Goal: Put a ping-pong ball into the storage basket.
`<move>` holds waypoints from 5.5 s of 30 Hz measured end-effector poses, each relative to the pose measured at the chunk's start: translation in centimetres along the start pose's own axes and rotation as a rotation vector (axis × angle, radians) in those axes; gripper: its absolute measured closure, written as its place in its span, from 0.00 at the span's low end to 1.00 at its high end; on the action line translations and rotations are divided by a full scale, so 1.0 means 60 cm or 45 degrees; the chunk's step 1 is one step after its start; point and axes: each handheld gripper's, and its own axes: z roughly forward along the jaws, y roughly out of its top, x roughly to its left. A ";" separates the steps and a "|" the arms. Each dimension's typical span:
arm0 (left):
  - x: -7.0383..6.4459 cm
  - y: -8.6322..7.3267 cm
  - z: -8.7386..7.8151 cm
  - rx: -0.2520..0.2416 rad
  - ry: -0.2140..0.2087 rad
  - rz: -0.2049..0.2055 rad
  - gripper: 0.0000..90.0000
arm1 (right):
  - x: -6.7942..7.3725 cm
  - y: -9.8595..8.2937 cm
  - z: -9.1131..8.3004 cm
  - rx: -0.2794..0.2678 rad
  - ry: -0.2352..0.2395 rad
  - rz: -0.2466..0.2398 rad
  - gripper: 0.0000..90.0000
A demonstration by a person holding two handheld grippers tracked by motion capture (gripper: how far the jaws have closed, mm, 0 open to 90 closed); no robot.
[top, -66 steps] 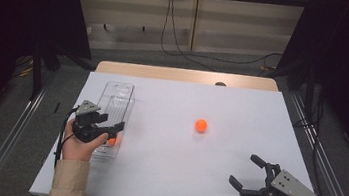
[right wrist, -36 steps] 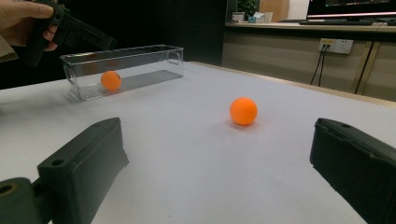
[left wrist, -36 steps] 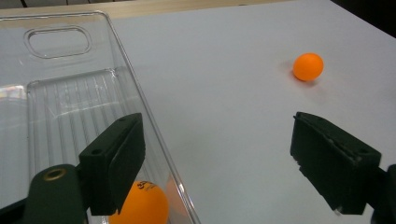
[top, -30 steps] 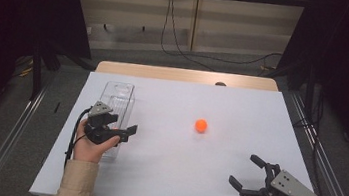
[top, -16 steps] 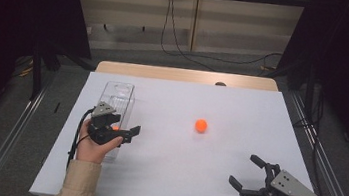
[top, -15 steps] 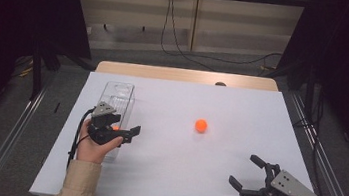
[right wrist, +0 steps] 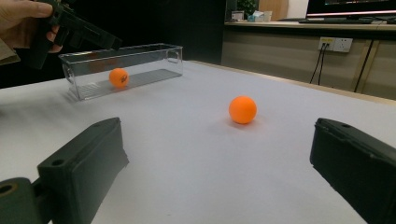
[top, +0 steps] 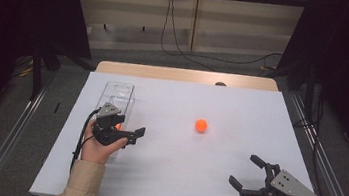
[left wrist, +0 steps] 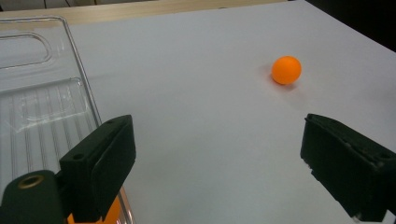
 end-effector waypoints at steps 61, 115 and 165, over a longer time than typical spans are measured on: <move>-0.064 0.012 0.074 0.019 -0.092 0.087 0.10 | -0.001 0.001 -0.002 -0.007 -0.009 0.004 0.03; -0.091 0.015 0.119 0.055 -0.140 0.136 0.10 | -0.001 0.001 -0.003 -0.010 -0.007 -0.001 0.03; -0.107 0.021 0.153 0.061 -0.170 0.145 0.10 | -0.001 0.001 -0.003 -0.012 -0.006 -0.002 0.03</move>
